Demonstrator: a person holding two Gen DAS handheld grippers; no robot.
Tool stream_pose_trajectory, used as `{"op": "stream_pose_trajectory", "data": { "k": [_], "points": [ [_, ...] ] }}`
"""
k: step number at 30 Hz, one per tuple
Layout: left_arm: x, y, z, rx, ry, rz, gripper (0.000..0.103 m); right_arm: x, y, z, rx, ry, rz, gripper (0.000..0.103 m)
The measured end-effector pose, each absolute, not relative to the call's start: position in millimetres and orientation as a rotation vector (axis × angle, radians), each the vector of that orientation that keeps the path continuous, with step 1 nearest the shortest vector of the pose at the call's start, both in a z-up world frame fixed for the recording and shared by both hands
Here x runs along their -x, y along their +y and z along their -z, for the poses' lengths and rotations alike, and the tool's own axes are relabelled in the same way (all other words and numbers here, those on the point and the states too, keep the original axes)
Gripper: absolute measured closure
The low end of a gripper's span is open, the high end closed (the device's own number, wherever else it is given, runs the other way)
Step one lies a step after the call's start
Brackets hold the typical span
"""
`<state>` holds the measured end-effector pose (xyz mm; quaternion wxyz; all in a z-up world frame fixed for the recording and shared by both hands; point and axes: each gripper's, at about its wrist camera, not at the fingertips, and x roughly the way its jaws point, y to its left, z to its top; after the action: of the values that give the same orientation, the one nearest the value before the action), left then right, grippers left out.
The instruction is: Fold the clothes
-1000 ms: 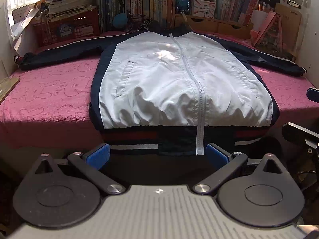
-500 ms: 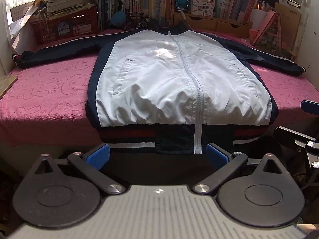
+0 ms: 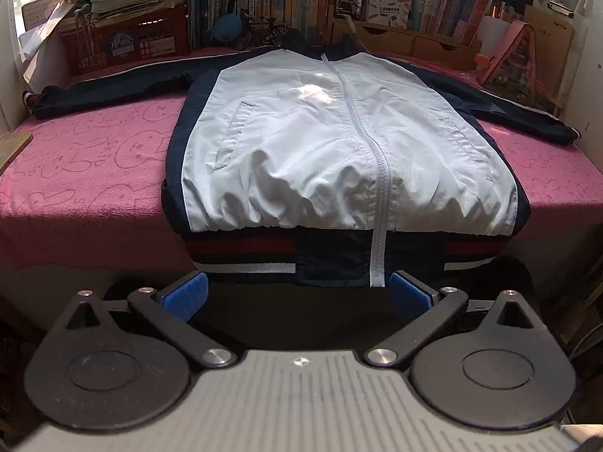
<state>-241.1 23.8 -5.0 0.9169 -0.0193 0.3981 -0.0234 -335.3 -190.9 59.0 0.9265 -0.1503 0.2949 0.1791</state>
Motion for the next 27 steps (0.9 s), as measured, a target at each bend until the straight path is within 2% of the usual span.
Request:
{"op": "stream_pose_trajectory", "data": {
  "k": [8,14,17,20,24,27],
  "points": [
    [233,20,8,0.019,0.821,0.084,0.000,320,-186,-44,0.297,0.604,-0.365,0.000],
    [174,14,-5,-0.054,0.767,0.097,0.000,267,-204,-33,0.277,0.565,-0.302,0.000],
    [135,11,-14,-0.069,0.726,0.081,0.000,218,-256,-30,0.142,0.481,-0.147,0.000],
    [102,15,-18,-0.036,0.699,0.052,0.000,168,-344,-19,-0.117,0.440,0.081,0.000],
    [70,20,-16,0.011,0.723,0.035,0.000,122,-447,3,-0.443,0.392,0.280,0.000],
    [54,21,-9,0.010,0.742,0.013,0.000,97,-499,20,-0.563,0.378,0.375,0.000]
  ]
}}
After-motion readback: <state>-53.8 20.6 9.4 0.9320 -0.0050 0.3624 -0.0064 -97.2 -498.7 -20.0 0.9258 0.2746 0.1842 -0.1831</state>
